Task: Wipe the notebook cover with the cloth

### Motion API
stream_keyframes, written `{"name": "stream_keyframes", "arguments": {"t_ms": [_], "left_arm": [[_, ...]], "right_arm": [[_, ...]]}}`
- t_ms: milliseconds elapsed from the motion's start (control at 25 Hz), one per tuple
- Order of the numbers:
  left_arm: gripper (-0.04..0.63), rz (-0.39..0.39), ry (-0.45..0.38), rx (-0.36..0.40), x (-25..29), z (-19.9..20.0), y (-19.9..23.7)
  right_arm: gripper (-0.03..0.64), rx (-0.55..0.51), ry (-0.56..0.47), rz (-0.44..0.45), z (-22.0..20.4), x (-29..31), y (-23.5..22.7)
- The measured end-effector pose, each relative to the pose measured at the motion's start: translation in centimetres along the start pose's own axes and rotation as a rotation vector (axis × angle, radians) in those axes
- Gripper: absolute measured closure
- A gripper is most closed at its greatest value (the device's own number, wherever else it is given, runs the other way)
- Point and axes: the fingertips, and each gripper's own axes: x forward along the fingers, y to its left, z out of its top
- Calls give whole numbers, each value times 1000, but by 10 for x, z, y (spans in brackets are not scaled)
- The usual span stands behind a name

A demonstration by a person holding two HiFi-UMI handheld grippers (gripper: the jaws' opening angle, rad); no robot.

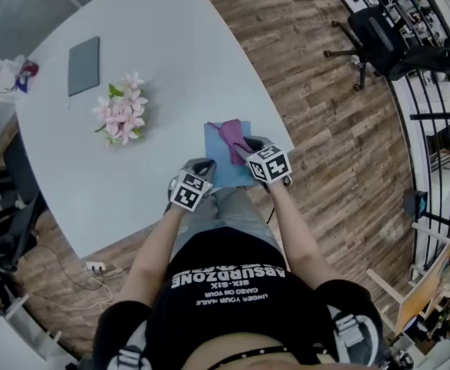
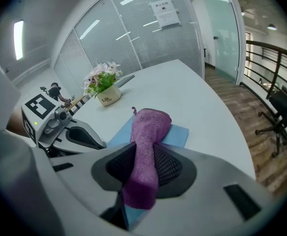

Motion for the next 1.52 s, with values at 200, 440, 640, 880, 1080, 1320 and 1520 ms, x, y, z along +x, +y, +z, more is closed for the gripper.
{"name": "stream_keyframes", "arguments": {"t_ms": [200,440,640,880,1080,1320,1520], "left_arm": [[580,-1,-1,-2,0,0,0],[580,-1,-5,-1,0,0,0],[580,6,-7,-3,-1,0,0],[580,17,-11,-7,0,0,0],[580,22,-16,-11,0,0,0],[580,26,-19,-17,0,-1,0],[580,28,-25,-25,-1,-1,1]], "right_arm": [[499,30,-10,-37,-7,-10,-15],[499,49,-23,-77,-13,-19,-25],[499,60,-30,-99,-19,-26,-28],[499,70,-44,-118,-24,-29,-28],[499,59,-48,-138,-27,-32,-24],[499,49,-35,-148,-37,-34,-15],[500,54,-41,-164,-42,-35,-8]]}}
